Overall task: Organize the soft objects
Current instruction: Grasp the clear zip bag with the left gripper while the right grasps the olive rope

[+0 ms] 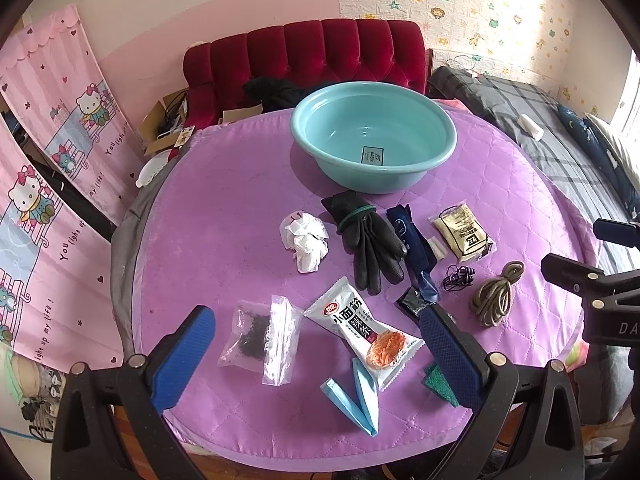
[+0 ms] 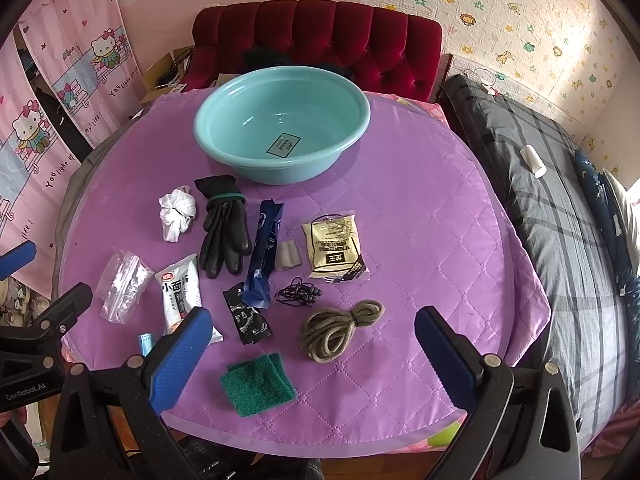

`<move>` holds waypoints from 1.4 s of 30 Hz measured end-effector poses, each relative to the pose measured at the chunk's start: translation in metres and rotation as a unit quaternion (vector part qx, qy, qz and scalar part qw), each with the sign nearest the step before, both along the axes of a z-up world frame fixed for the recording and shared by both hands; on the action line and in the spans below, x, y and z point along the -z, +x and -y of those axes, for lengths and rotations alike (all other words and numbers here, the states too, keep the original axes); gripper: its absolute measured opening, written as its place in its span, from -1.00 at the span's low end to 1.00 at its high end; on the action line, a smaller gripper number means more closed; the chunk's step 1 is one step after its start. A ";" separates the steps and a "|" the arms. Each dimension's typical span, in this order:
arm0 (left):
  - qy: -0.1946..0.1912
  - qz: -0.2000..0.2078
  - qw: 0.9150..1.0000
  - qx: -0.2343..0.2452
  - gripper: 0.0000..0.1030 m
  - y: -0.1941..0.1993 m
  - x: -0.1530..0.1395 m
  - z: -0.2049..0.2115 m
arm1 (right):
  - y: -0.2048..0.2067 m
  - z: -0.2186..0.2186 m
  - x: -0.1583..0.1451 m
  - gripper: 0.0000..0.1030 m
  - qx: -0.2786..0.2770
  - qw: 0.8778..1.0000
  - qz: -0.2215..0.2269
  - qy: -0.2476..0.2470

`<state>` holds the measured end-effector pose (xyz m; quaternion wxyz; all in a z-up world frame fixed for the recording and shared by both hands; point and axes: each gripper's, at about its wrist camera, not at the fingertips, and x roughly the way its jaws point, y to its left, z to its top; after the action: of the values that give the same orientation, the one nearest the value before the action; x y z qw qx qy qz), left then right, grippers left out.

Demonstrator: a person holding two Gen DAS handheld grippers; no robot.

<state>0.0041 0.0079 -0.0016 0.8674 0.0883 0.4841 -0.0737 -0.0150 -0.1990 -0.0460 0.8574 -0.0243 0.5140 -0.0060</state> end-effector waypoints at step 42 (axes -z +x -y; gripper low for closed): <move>0.009 -0.089 0.994 -0.062 1.00 0.001 0.126 -0.064 | 0.045 0.051 0.159 -0.60 -0.007 0.993 -0.105 0.045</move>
<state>0.0053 0.0716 -0.1273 0.8229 0.0590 0.5647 -0.0232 0.0296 -0.2499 -0.2053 0.7990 0.0105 0.6007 0.0253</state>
